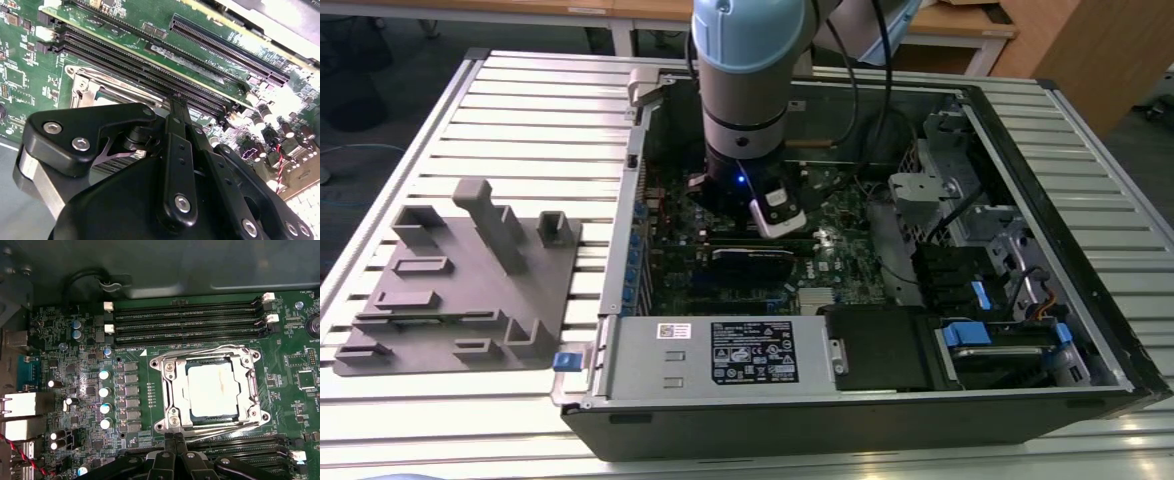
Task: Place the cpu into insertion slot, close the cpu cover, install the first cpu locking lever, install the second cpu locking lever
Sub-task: 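Install the second cpu locking lever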
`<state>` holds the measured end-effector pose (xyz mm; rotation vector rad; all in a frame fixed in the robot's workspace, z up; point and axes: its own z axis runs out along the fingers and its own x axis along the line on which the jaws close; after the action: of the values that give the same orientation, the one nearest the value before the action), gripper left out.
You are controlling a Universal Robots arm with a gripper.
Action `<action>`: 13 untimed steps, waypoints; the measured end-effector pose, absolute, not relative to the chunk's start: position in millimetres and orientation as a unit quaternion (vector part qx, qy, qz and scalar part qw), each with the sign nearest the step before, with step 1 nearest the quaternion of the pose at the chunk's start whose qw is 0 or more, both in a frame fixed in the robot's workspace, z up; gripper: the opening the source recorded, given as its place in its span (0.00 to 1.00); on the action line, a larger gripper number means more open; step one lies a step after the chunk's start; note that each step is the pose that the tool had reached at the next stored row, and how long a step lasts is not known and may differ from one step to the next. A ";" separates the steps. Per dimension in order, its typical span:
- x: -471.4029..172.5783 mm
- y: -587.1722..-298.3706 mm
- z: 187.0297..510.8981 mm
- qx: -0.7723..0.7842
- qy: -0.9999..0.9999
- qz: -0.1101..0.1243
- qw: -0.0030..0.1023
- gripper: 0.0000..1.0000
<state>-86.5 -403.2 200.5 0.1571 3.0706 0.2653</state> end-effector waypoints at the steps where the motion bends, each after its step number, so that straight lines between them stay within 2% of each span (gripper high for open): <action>1: -86.6 -403.2 200.1 0.051 0.995 0.087 0.028 0.11; 13: -87.5 -404.2 196.5 0.051 0.993 0.100 0.027 0.11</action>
<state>-87.5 -404.2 196.5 0.1583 3.0680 0.3103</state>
